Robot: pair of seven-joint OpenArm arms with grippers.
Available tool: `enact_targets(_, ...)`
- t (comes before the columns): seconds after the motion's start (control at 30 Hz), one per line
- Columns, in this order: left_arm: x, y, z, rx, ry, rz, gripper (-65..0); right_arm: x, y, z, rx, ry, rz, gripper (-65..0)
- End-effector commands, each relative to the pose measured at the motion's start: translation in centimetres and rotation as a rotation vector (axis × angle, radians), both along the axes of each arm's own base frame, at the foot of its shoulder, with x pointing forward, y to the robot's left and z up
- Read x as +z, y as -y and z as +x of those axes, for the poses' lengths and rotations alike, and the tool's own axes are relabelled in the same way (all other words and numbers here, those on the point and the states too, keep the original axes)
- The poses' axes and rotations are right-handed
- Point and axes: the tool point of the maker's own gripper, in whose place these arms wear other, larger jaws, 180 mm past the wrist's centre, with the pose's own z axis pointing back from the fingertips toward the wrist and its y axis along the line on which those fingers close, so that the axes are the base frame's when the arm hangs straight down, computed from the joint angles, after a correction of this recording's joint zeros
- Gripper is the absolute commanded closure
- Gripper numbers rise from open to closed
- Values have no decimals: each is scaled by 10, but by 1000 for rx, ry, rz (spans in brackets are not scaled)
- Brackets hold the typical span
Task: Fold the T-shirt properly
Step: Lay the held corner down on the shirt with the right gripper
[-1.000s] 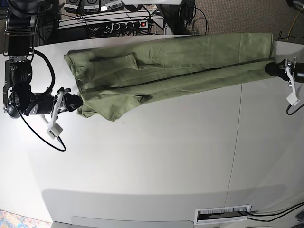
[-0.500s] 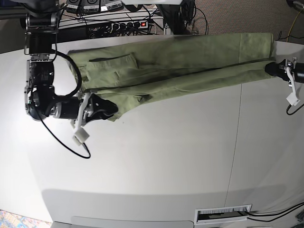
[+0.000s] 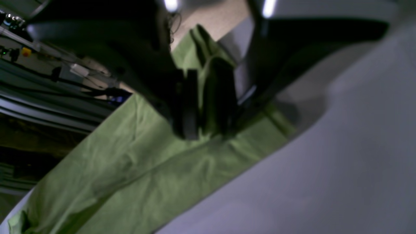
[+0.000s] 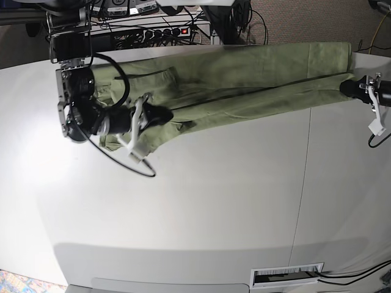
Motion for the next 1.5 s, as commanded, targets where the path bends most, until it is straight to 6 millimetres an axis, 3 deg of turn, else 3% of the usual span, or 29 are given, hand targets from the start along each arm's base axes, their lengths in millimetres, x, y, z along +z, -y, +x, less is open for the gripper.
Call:
enact_targets(0.0,13,-8,10,5,34,12,-142,13,-6,7,14,38,27,-15)
enact_targets(0.1,13,-8,10,5,34,12,-143,3,-15,-4,70,17,-2,-15)
enact_targets(0.23,13,-9,10,5,34,13,-143,-22,-5,-11,116,19,-161,-15)
enact_targets(0.33,13,-8,11,5,36,12,-212,-33,6,-9,123,39,-258,-15)
enact_targets(0.43,14,-8,12,5,40,12,-265,-35,11,1,97,89,-291,-15)
enact_targets(0.7,14,-4,15,5,47,1,-266,-46,39,22,70,196,-470,-15)
enact_targets(0.97,33,-3,47,5,133,-2,-264,-49,60,38,-48,226,-581,-14)
enact_targets(1.47,26,2,41,5,116,-16,-264,-48,59,40,-81,217,-566,-14)
